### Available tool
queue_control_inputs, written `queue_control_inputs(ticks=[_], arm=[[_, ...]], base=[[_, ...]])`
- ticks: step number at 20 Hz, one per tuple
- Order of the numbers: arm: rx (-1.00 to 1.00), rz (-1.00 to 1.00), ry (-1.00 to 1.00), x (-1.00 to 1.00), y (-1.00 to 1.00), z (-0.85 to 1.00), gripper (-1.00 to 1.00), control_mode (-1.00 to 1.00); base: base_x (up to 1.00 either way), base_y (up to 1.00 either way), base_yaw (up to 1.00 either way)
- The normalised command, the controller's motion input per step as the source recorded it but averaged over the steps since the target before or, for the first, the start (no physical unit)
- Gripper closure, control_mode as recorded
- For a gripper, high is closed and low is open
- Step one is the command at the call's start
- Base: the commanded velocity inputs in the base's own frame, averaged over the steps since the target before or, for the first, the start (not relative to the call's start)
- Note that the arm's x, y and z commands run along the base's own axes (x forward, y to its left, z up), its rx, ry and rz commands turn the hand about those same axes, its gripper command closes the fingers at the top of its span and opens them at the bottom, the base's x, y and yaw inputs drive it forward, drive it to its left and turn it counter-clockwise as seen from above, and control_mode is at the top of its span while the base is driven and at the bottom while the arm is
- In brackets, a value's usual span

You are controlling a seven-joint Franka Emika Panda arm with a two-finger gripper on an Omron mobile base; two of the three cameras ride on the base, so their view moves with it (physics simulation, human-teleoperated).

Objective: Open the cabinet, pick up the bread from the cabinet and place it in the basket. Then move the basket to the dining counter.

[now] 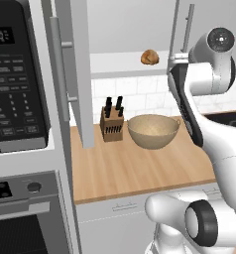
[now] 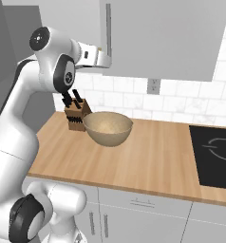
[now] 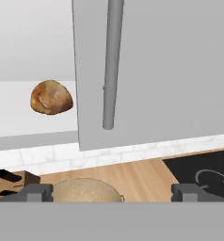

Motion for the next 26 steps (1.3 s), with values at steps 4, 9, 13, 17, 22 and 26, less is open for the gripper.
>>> queue_control_inputs(ticks=[4,9,13,17,22,26], arm=[[0.09,0.0,-0.13,0.4,-0.37,0.46,-1.0,-1.0],[0.09,0.09,-0.06,0.36,-0.14,0.31,-1.0,-1.0],[0.03,0.08,0.0,0.3,0.0,0.24,-1.0,-1.0],[0.0,0.03,0.02,0.33,0.0,0.07,-1.0,-1.0],[0.0,0.0,0.05,0.32,-0.01,0.0,-1.0,-1.0],[0.0,0.0,0.03,0.62,0.01,0.0,-1.0,-1.0]], base=[[0.0,0.0,0.0],[0.0,0.0,0.0],[0.0,0.0,0.0],[0.0,0.0,0.0],[0.0,0.0,0.0],[0.0,0.0,0.0]])
